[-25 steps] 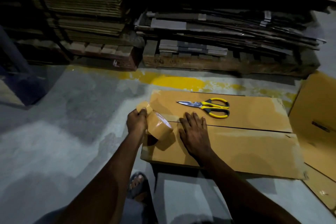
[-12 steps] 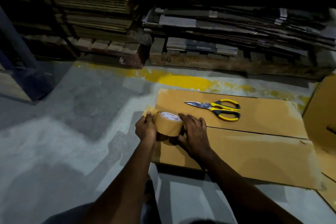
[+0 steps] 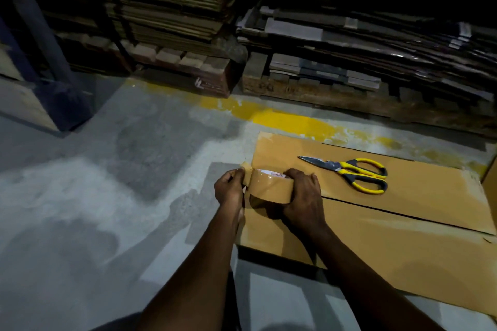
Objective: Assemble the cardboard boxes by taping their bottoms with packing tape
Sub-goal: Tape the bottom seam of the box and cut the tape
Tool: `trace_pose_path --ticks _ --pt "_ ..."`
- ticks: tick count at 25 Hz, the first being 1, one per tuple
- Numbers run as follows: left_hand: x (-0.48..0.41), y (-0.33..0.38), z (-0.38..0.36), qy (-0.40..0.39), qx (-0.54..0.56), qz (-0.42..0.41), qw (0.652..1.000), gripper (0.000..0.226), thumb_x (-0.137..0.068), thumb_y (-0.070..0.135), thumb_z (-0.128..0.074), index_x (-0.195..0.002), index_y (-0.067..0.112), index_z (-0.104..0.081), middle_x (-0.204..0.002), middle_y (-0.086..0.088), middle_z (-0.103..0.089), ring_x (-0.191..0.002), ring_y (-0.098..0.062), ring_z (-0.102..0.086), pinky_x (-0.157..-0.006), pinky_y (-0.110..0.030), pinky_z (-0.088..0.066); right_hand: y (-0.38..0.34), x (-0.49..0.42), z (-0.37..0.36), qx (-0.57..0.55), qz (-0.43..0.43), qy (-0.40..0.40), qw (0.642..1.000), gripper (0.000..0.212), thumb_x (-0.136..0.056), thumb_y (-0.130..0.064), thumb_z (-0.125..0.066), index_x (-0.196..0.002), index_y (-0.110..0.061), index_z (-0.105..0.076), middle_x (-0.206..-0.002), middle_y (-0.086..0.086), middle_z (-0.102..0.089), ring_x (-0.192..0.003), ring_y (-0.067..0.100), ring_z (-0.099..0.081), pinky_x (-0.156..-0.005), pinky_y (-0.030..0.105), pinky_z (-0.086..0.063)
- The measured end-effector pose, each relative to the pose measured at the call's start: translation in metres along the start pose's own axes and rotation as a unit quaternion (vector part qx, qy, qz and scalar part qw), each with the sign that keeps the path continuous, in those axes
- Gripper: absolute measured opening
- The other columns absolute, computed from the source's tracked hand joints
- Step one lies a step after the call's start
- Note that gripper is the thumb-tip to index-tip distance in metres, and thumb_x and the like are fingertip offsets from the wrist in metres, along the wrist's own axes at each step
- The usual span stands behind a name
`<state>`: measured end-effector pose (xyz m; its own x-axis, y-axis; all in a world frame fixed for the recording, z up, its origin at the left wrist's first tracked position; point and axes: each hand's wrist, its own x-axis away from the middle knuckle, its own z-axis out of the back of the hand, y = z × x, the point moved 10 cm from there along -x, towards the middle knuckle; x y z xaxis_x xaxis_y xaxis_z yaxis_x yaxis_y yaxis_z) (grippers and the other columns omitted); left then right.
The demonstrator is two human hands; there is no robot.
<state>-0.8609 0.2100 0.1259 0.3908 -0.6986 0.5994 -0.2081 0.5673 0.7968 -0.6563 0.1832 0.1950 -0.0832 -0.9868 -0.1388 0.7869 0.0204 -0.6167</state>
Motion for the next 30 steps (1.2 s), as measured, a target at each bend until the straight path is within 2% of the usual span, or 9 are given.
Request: trace_pose_path --ticks 4,6,8,14,17,19,24,27,30 --pt "-0.006 -0.011 0.004 0.011 0.066 0.042 0.997 0.010 -0.088 0.017 -0.069 -0.079 0.013 -0.072 -0.081 -0.008 -0.070 -0.082 -0.028 -0.067 -0.073 -0.041 -0.056 0.003 -0.012 0.006 -0.038 -0.014 0.054 0.998 0.061 -0.069 -0.009 -0.081 -0.121 -0.018 -0.051 -0.117 0.003 -0.060 -0.110 0.022 -0.050 -0.099 0.044 -0.037" --pt "-0.007 -0.021 0.013 0.044 0.098 0.077 0.991 0.008 -0.087 0.014 -0.070 -0.080 0.011 -0.072 -0.084 -0.011 -0.071 -0.081 -0.027 -0.068 -0.075 -0.043 -0.058 0.012 -0.016 0.012 -0.095 -0.035 0.078 0.992 0.052 -0.075 -0.008 -0.070 -0.124 -0.013 -0.052 -0.115 0.009 -0.061 -0.103 0.024 -0.054 -0.090 0.040 -0.044" --pt "-0.009 -0.026 0.016 0.056 0.097 0.086 0.990 0.010 -0.085 0.015 -0.072 -0.075 0.014 -0.071 -0.085 -0.011 -0.072 -0.082 -0.028 -0.070 -0.078 -0.047 -0.058 0.019 -0.014 0.022 -0.124 -0.049 0.104 0.986 0.051 -0.073 -0.010 -0.060 -0.123 -0.004 -0.054 -0.112 0.013 -0.061 -0.098 0.018 -0.052 -0.083 0.029 -0.042" --pt "-0.010 -0.021 0.006 0.043 0.077 0.056 0.994 0.012 -0.083 0.015 -0.074 -0.071 0.016 -0.071 -0.084 -0.012 -0.074 -0.086 -0.032 -0.071 -0.083 -0.048 -0.058 0.017 -0.008 0.034 -0.135 -0.022 0.114 0.984 0.054 -0.070 0.000 -0.063 -0.123 -0.006 -0.051 -0.111 0.002 -0.051 -0.098 0.010 -0.047 -0.084 0.020 -0.040" --pt "-0.011 -0.025 0.008 0.046 0.070 0.064 0.994 0.011 -0.084 0.016 -0.074 -0.073 0.016 -0.071 -0.084 -0.011 -0.073 -0.085 -0.029 -0.071 -0.083 -0.047 -0.058 0.009 -0.009 0.033 -0.124 -0.006 0.109 0.986 0.052 -0.073 -0.001 -0.060 -0.124 -0.003 -0.052 -0.113 0.009 -0.054 -0.101 0.011 -0.047 -0.086 0.013 -0.037" --pt "-0.012 -0.026 0.006 0.038 0.047 0.060 0.996 0.012 -0.084 0.018 -0.073 -0.073 0.017 -0.071 -0.083 -0.010 -0.073 -0.084 -0.028 -0.071 -0.083 -0.047 -0.058 0.007 -0.009 0.035 -0.115 0.000 0.109 0.987 0.051 -0.074 -0.002 -0.059 -0.124 0.000 -0.051 -0.115 0.016 -0.055 -0.102 0.012 -0.047 -0.087 0.015 -0.036" --pt "-0.014 -0.029 0.007 0.039 -0.026 0.053 0.997 0.010 -0.082 0.025 -0.076 -0.080 0.016 -0.074 -0.078 -0.005 -0.072 -0.081 -0.027 -0.069 -0.084 -0.044 -0.057 0.007 -0.008 0.037 -0.114 0.003 0.106 0.988 0.046 -0.077 -0.006 -0.057 -0.122 0.001 -0.052 -0.113 0.018 -0.055 -0.099 0.009 -0.045 -0.087 0.005 -0.033" --pt "-0.020 -0.032 0.003 0.025 -0.064 0.057 0.996 0.017 -0.076 0.032 -0.079 -0.078 0.016 -0.074 -0.078 -0.006 -0.074 -0.079 -0.028 -0.070 -0.082 -0.045 -0.058 0.008 -0.009 0.034 -0.106 0.017 0.101 0.989 0.046 -0.078 -0.001 -0.061 -0.123 0.002 -0.051 -0.115 0.018 -0.054 -0.102 0.012 -0.046 -0.088 0.015 -0.039" --pt "-0.034 -0.053 0.001 -0.014 -0.086 0.115 0.990 0.050 -0.049 0.055 -0.086 -0.076 0.015 -0.071 -0.087 -0.011 -0.074 -0.082 -0.032 -0.069 -0.079 -0.047 -0.058 0.012 -0.009 0.032 -0.094 0.016 0.095 0.991 0.049 -0.078 -0.002 -0.062 -0.125 0.001 -0.051 -0.119 0.018 -0.055 -0.105 0.020 -0.050 -0.090 0.024 -0.040"
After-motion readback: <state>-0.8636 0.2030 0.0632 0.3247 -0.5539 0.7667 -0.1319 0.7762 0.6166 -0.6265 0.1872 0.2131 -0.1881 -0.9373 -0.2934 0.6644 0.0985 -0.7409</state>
